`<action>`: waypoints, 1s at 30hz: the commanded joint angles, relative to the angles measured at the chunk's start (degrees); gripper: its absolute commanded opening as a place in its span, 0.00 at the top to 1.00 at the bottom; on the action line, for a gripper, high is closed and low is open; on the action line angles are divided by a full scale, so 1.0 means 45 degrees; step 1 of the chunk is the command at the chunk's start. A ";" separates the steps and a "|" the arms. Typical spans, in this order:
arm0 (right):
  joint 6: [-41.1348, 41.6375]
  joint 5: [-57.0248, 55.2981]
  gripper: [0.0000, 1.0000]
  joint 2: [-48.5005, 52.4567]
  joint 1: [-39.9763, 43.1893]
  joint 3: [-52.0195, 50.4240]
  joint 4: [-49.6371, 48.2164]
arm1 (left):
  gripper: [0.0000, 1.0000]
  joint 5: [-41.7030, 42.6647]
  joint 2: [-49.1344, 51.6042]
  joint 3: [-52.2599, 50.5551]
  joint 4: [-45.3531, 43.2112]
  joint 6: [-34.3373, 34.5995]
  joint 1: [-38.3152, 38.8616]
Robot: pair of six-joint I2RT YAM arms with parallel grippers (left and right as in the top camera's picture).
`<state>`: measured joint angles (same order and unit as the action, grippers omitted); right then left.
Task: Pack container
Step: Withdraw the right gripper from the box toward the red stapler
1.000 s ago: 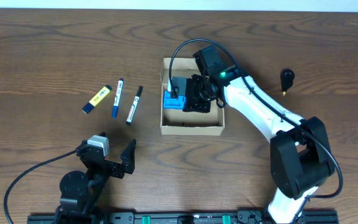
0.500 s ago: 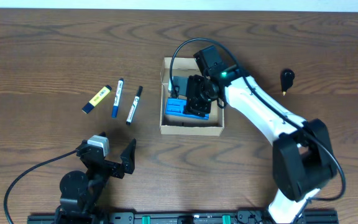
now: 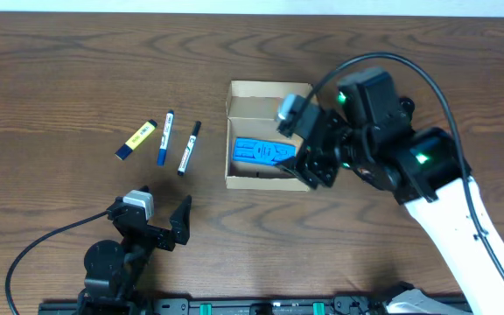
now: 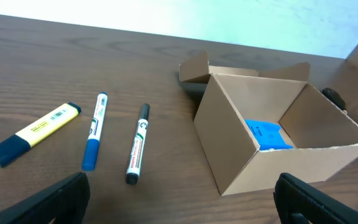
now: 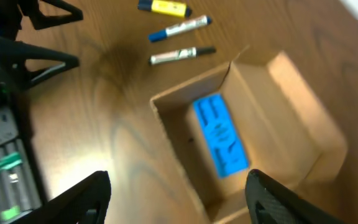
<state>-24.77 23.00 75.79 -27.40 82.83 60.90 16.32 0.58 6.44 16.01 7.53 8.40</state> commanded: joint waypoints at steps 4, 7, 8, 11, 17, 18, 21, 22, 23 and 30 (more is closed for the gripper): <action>0.3070 -0.1768 0.31 -0.0393 -0.0073 -0.0005 0.1209 | 0.05 0.0005 -0.0068 -0.0311 0.0029 0.0049 -0.0053; 0.3313 -0.2254 0.29 -0.0651 0.0073 -0.0005 0.1413 | 0.05 0.0005 -0.0068 -0.0311 0.0029 0.0049 -0.0053; 0.3303 -0.2263 0.29 -0.0699 0.0160 -0.0005 0.1413 | 0.05 0.0005 -0.0068 -0.0311 0.0029 0.0044 -0.0053; 0.3303 -0.2404 0.28 -0.0719 0.0563 -0.0019 0.1326 | 0.05 0.0005 -0.0068 -0.0311 0.0029 0.0044 -0.0053; 0.3303 -0.2404 0.26 -0.0597 0.1763 -0.0758 -0.0175 | 0.05 0.0005 -0.0068 -0.0311 0.0029 0.0044 -0.0053; 0.3303 -0.2409 0.25 -0.0549 0.1991 -0.0894 -0.0442 | 0.05 0.0005 -0.0068 -0.0311 0.0029 0.0044 -0.0053; 0.3303 -0.2501 0.24 -0.0321 0.2866 -0.1277 -0.1166 | 0.05 0.0005 -0.0068 -0.0311 0.0029 0.0044 -0.0053; 0.3303 -0.2540 0.24 -0.0219 0.3143 -0.1365 -0.1370 | 0.05 0.0005 -0.0068 -0.0311 0.0029 0.0044 -0.0053; 0.3298 -0.2637 0.24 -0.0073 0.3444 -0.1462 -0.1647 | 0.05 0.0005 -0.0068 -0.0311 0.0029 0.0049 -0.0053; 0.3313 -0.4405 0.24 0.1846 0.4478 -0.1617 -0.2958 | 0.05 0.0005 -0.0068 -0.0311 0.0029 0.0044 -0.0053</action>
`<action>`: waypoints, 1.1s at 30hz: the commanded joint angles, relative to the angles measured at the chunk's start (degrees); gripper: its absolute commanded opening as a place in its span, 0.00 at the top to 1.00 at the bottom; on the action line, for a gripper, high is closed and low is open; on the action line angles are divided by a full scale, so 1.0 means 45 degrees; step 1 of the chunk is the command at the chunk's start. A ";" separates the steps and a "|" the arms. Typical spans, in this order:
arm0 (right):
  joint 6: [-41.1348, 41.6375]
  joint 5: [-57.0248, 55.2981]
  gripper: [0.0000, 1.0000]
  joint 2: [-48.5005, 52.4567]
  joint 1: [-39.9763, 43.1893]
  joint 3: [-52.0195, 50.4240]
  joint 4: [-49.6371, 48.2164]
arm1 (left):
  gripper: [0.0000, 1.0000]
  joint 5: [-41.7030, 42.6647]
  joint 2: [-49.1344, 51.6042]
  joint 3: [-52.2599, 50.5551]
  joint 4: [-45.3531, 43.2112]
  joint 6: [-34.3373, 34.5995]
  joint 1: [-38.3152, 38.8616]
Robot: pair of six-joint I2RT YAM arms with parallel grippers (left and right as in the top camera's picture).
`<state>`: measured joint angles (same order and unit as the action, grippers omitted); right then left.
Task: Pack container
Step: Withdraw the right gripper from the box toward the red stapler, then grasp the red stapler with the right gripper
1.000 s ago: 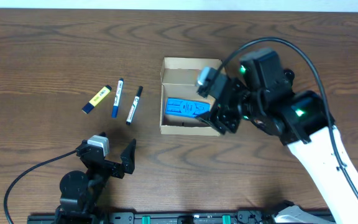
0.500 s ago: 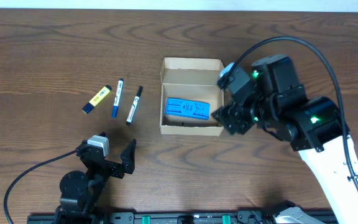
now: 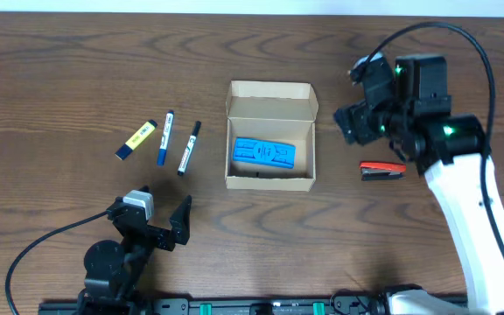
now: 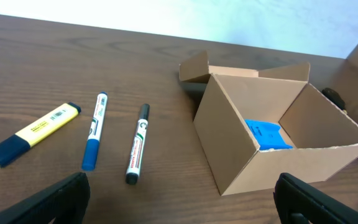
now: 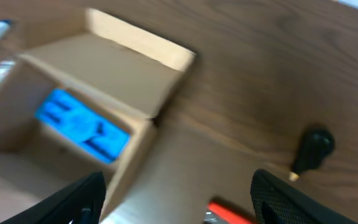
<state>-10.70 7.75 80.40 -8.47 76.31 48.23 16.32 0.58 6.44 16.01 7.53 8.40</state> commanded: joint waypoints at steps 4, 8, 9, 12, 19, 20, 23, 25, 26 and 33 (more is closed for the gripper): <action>-0.0486 -0.1069 0.25 0.2118 0.0685 -0.0170 -0.0209 | 0.05 0.0005 -0.0068 -0.0311 0.0029 0.0044 -0.0053; -0.0602 -0.0568 0.28 0.2807 0.1540 -0.0219 0.0034 | 0.05 0.0005 -0.0068 -0.0311 0.0024 0.0049 -0.0053; -0.0665 -0.0345 0.28 0.2812 0.1841 -0.0321 0.0024 | 0.05 0.0005 -0.0068 -0.0311 0.0029 0.0044 -0.0053; -0.0709 0.0107 0.20 0.2642 0.2715 -0.0855 -0.0005 | 0.05 0.0005 -0.0068 -0.0311 0.0029 0.0049 -0.0053; 0.1637 0.0117 0.15 0.1919 0.3813 -0.2875 -0.0913 | 0.05 0.0005 -0.0068 -0.0311 0.0029 0.0044 -0.0053; 0.2603 -0.0092 0.15 0.1914 0.3861 -0.2977 -0.0845 | 0.05 0.0005 -0.0068 -0.0311 0.0029 0.0049 -0.0053; 0.5926 -0.0675 0.08 0.1919 0.3852 -0.3235 -0.0680 | 0.05 0.0005 -0.0068 -0.0311 0.0029 0.0044 -0.0053; 0.7519 -0.0665 0.01 0.1919 0.3798 -0.3376 -0.0777 | 0.05 0.0005 -0.0068 -0.0311 0.0029 0.0044 -0.0053; 0.7902 -0.0563 0.01 0.1919 0.3789 -0.3424 -0.0874 | 0.05 0.0005 -0.0068 -0.0311 0.0029 0.0044 -0.0053; 0.8563 0.0262 0.01 0.1923 0.3793 -0.3502 -0.1175 | 0.05 0.0005 -0.0068 -0.0311 0.0029 0.0044 -0.0053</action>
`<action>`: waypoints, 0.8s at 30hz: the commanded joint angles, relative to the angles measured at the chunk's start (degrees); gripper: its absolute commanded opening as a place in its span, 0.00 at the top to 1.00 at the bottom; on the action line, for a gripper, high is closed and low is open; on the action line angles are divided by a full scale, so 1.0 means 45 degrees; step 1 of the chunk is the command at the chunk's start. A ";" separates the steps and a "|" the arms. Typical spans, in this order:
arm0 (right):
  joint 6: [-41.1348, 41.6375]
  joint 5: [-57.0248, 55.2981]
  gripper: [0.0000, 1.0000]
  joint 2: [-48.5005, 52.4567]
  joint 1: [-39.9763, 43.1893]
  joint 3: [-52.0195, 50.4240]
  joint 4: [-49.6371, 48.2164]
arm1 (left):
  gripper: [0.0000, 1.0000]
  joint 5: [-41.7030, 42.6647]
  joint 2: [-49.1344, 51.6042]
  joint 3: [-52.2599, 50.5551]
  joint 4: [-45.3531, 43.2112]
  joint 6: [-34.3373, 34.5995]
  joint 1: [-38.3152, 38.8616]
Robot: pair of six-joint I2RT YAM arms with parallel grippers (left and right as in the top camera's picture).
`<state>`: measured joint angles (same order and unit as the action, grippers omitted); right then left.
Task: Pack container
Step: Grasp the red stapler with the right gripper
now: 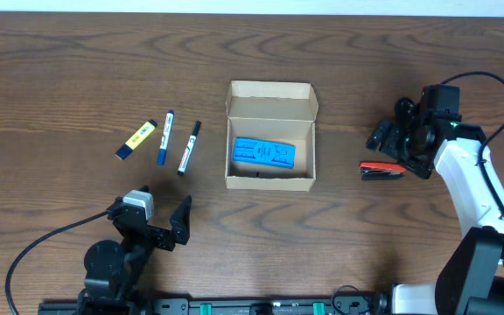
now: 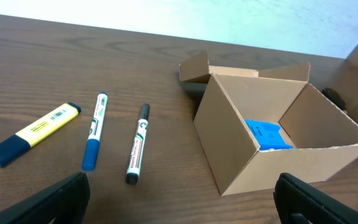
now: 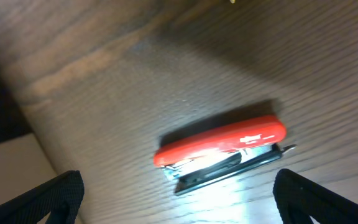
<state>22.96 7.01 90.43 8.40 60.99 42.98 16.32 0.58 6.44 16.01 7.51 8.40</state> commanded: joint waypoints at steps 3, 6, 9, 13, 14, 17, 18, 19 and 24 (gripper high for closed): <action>0.3895 -0.0209 0.01 -0.0306 0.0044 -0.0262 0.0471 | 0.05 0.0005 -0.0068 -0.0311 0.0029 0.0049 -0.0053; 0.6713 -0.1039 0.01 -0.0306 0.0044 -0.0714 0.0593 | 0.05 0.0005 -0.0068 -0.0311 0.0029 0.0053 -0.0053; 0.8106 -0.1253 0.01 -0.0306 0.0044 -0.1064 0.0544 | 0.04 0.0005 -0.0068 -0.0311 0.0029 0.0049 -0.0053; 0.9054 -0.1462 0.01 -0.0301 0.0044 -0.1423 0.0141 | 0.05 0.0005 -0.0068 -0.0311 0.0024 0.0053 -0.0053; 0.9160 -0.1579 0.02 -0.0282 0.0039 -0.1452 0.0024 | 0.05 0.0005 -0.0068 -0.0311 0.0029 0.0049 -0.0053; 0.9379 -0.1613 0.03 -0.0107 0.0039 -0.1467 -0.0189 | 0.04 0.0005 -0.0068 -0.0311 0.0029 0.0053 -0.0053; 0.9573 -0.1608 0.03 -0.0005 0.0044 -0.1467 -0.0185 | 0.05 0.0005 -0.0068 -0.0311 0.0029 0.0053 -0.0053; 0.9680 -0.1603 0.04 0.0092 0.0039 -0.1467 -0.0199 | 0.05 0.0005 -0.0068 -0.0311 0.0029 0.0053 -0.0053; 1.0083 -0.1593 0.07 0.0821 0.0034 -0.1452 -0.0393 | 0.05 0.0005 -0.0068 -0.0311 0.0029 0.0049 -0.0053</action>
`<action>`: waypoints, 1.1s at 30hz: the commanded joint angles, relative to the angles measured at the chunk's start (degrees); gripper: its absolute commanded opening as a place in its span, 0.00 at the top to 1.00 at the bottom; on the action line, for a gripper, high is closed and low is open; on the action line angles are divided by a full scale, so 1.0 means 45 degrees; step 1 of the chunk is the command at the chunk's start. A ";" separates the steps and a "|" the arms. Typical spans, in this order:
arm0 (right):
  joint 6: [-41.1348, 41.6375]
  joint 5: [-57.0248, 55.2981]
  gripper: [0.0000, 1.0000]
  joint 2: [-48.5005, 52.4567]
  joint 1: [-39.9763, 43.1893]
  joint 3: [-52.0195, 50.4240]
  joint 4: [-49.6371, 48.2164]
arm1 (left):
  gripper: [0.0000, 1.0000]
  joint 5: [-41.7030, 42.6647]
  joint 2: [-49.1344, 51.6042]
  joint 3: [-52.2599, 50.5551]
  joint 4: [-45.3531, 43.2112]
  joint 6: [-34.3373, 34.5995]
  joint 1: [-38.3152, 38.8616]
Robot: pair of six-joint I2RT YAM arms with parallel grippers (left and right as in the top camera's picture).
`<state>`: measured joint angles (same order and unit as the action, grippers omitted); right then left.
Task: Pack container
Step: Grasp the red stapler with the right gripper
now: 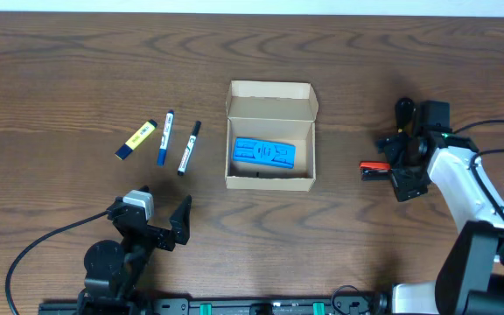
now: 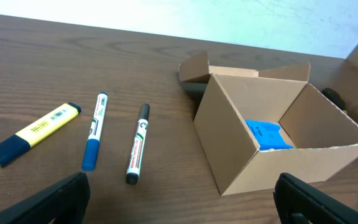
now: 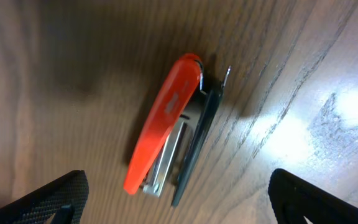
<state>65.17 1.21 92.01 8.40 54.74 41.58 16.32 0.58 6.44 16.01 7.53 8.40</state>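
An open cardboard box (image 1: 269, 103) stands mid-table with a blue flat item (image 1: 264, 153) lying inside it, also visible in the left wrist view (image 2: 267, 135). A red stapler (image 3: 169, 118) lies on the wood to the right of the box, only its left end (image 1: 371, 166) showing from overhead. My right gripper (image 1: 398, 168) hangs just above it, open, with the stapler between the spread fingers (image 3: 39, 199). Left of the box lie a yellow highlighter (image 1: 136, 139), a blue marker (image 1: 164, 137) and a black marker (image 1: 189, 148). My left gripper (image 1: 151, 226) rests open near the front edge.
A small dark object (image 1: 403, 108) lies just behind the right arm. The box's flaps (image 2: 194, 67) stand open at its far side. The right arm's cable (image 1: 497, 127) loops out to the right edge.
My right gripper has come down closer over the red stapler and turned, so the stapler now lies lengthwise between the open fingers. The left arm, box and markers are unchanged.
My right gripper was first open over the box with the blue item in it. Then it was to the right of the box, then above the red stapler. Now it is low over the stapler. The left arm stayed parked throughout.
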 commanded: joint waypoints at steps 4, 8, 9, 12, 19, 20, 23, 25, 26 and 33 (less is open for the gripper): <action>0.0797 -0.0228 0.06 0.1020 0.0039 0.0044 -0.0194 | 0.05 0.0005 -0.0068 -0.0311 0.0024 0.0049 -0.0053; 0.0797 -0.0219 0.07 0.1569 0.0044 0.0321 -0.0228 | 0.05 0.0005 -0.0068 -0.0311 0.0029 0.0044 -0.0053; 0.0797 -0.0219 0.07 0.1710 0.0044 0.0427 -0.0219 | 0.05 0.0005 -0.0068 -0.0311 0.0029 0.0044 -0.0053; 0.0792 -0.0219 0.08 0.2161 0.0044 0.0733 -0.0015 | 0.05 0.0005 -0.0068 -0.0311 0.0029 0.0049 -0.0053; 0.0743 -0.0233 0.15 0.3021 0.0044 0.0865 0.0087 | 0.05 0.0005 -0.0068 -0.0311 0.0029 0.0044 -0.0053; 0.0743 -0.0243 0.17 0.3079 0.0044 0.0865 0.0087 | 0.05 0.0005 -0.0068 -0.0311 0.0029 0.0044 -0.0053; 0.0651 -0.0423 0.28 0.3152 0.0044 0.0865 0.0092 | 0.05 0.0005 -0.0068 -0.0311 0.0029 0.0049 -0.0053; 0.0646 -0.0607 0.38 0.3152 0.0049 0.0865 0.0092 | 0.05 0.0005 -0.0068 -0.0311 0.0029 0.0044 -0.0053; 0.0646 -0.0612 0.45 0.3152 0.0058 0.0865 0.0092 | 0.05 0.0005 -0.0068 -0.0311 0.0029 0.0049 -0.0053; 0.0311 -0.0602 0.69 0.3152 0.0068 0.0952 0.0282 | 0.05 0.0005 -0.0068 -0.0311 0.0029 0.0044 -0.0053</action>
<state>67.16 -0.64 103.88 8.40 59.11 42.44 16.32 0.58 6.44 16.01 7.53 8.40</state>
